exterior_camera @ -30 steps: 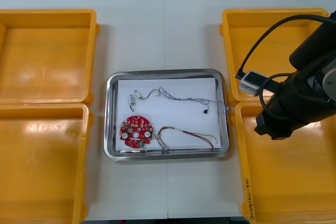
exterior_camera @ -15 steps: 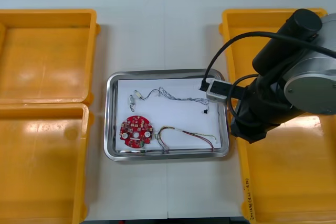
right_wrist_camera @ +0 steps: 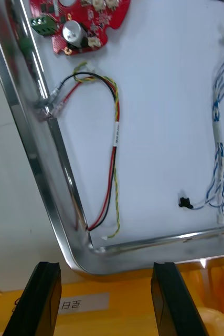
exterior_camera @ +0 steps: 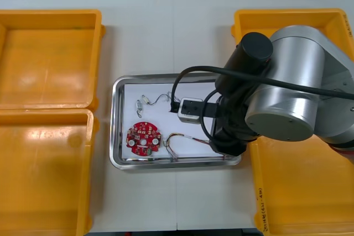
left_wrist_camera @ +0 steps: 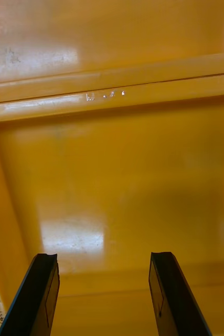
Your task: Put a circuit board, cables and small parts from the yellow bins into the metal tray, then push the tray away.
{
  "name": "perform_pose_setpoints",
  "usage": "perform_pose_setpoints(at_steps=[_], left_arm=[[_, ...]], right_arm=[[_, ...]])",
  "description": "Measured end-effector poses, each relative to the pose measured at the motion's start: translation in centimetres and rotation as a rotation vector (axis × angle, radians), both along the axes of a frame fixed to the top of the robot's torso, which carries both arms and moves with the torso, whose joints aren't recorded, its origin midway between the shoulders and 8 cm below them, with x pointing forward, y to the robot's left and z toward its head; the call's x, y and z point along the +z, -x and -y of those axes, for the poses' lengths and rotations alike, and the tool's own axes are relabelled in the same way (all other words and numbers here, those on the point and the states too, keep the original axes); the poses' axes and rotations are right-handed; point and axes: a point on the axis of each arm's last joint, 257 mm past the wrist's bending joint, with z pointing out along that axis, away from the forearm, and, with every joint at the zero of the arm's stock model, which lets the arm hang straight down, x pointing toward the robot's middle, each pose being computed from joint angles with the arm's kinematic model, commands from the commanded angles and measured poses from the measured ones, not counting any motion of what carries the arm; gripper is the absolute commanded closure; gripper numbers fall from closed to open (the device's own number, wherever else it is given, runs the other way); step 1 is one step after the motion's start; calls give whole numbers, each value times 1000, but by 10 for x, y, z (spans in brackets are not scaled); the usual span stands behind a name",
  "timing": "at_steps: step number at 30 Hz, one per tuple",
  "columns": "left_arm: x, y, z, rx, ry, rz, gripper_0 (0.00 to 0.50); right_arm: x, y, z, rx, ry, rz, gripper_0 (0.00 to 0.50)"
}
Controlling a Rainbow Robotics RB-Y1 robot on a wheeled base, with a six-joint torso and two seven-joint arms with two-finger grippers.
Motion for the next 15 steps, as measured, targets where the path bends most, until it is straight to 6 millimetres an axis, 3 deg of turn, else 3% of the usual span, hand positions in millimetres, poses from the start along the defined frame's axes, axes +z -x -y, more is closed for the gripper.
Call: perform_pose_setpoints(at_steps=[15], left_arm=[[-3,0,0,11,6,2,0]], right_arm=[[-20,-1,-53,152,28,8,0]])
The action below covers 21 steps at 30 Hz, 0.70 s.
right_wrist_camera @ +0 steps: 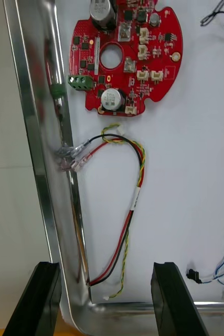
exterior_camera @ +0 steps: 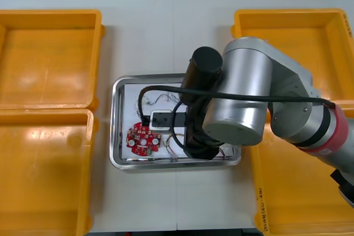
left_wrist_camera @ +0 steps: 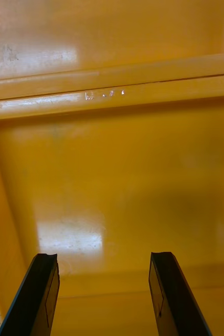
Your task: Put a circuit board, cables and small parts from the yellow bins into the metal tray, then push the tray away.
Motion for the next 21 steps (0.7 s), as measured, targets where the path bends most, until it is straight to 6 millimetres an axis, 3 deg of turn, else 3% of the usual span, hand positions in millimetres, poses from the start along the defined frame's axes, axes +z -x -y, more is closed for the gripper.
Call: perform_pose_setpoints(at_steps=[12,21], left_arm=[[0,0,0,2,-1,0,0],[0,0,0,2,-1,0,0]], right_arm=[[-20,7,-25,76,67,31,0],[-38,10,-30,112,143,98,0]])
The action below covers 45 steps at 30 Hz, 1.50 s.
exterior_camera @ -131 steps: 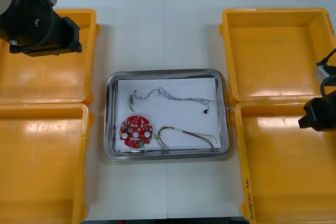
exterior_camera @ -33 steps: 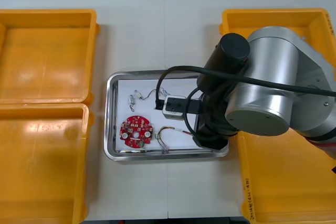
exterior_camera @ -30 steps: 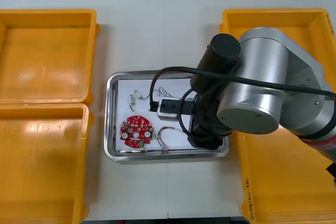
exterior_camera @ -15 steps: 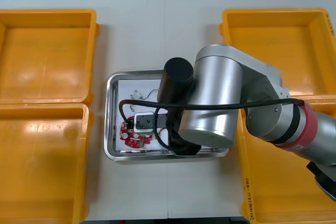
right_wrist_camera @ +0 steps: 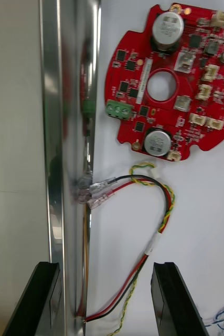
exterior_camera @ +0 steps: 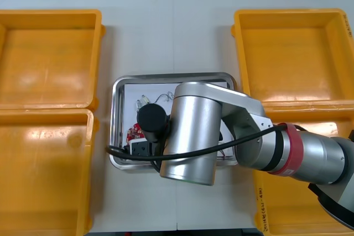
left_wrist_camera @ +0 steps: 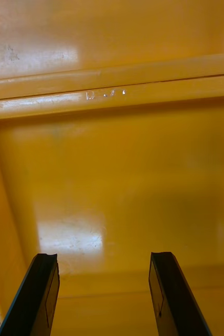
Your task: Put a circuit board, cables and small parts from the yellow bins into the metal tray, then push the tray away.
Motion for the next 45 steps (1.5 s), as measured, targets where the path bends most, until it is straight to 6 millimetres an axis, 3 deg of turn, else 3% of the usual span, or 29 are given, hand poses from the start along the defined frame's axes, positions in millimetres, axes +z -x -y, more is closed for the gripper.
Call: perform_pose_setpoints(at_steps=[18,45], left_arm=[[0,0,0,1,1,0,0],[0,0,0,19,10,1,0]], right_arm=[[-29,14,-2,26,76,-1,0],[-57,24,-7,-30,70,-4,0]])
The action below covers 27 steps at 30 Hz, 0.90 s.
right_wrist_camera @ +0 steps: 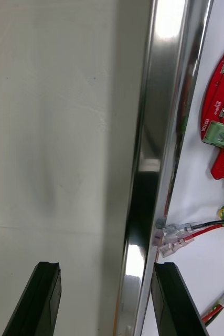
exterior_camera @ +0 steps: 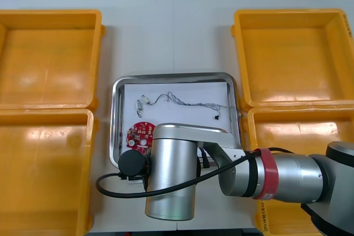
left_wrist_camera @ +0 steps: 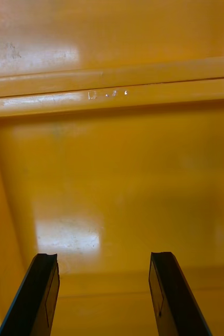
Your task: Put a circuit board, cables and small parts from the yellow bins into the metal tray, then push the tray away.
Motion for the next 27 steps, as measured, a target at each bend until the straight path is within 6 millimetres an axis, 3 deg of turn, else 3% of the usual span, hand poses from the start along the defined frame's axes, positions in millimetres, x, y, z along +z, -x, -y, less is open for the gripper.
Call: perform_pose_setpoints(at_steps=[19,20,22,24,27], left_arm=[[0,0,0,0,0,0,0],[0,0,0,0,0,0,0],[0,0,0,0,0,0,0],[0,0,0,0,0,0,0],[0,0,0,0,0,0,0]], right_arm=[[-15,-13,-1,-28,3,10,0],[-15,-13,-2,-27,1,11,23],[-15,-13,-2,-26,-1,11,167],[-14,-14,-3,-25,-4,14,393],[-14,-14,-3,-25,-4,15,489]])
